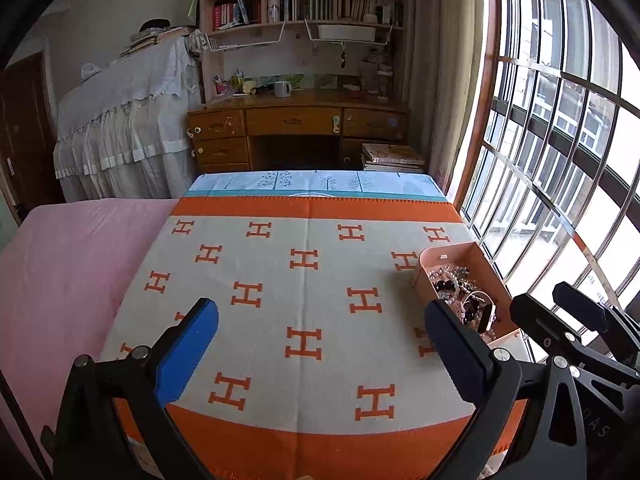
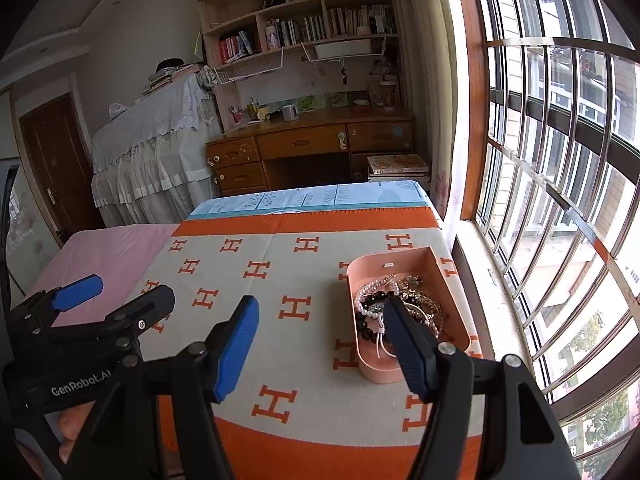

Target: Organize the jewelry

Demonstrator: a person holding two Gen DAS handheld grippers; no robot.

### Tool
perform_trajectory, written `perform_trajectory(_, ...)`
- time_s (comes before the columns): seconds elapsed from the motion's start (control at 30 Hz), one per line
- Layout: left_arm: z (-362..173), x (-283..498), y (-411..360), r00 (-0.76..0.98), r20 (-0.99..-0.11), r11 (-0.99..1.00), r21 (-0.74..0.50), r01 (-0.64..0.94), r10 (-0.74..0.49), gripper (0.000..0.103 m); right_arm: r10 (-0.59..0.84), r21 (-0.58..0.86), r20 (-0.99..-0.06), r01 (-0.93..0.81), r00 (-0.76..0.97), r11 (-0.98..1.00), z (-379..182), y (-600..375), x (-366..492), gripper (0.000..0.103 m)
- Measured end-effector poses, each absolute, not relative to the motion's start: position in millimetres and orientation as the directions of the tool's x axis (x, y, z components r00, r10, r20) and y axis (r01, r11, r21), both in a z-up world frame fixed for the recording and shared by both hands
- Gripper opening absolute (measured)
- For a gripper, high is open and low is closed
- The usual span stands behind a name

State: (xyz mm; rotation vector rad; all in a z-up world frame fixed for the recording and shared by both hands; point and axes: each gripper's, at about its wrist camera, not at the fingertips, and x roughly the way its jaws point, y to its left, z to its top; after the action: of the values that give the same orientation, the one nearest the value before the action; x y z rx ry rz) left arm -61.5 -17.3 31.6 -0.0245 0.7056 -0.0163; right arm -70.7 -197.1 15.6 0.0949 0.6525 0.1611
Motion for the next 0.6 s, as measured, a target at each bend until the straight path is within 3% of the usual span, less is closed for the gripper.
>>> perform_trajectory(0.6, 34.3, -67.1, -29.0, 0.776, -0.631, 1.0, 0.008, -0.016, 0.017, 0.102, 0.158, 0.132, -0.595, -0.098, 0.788, 0.986, 19.7, -205.2, -78.7, 0.065)
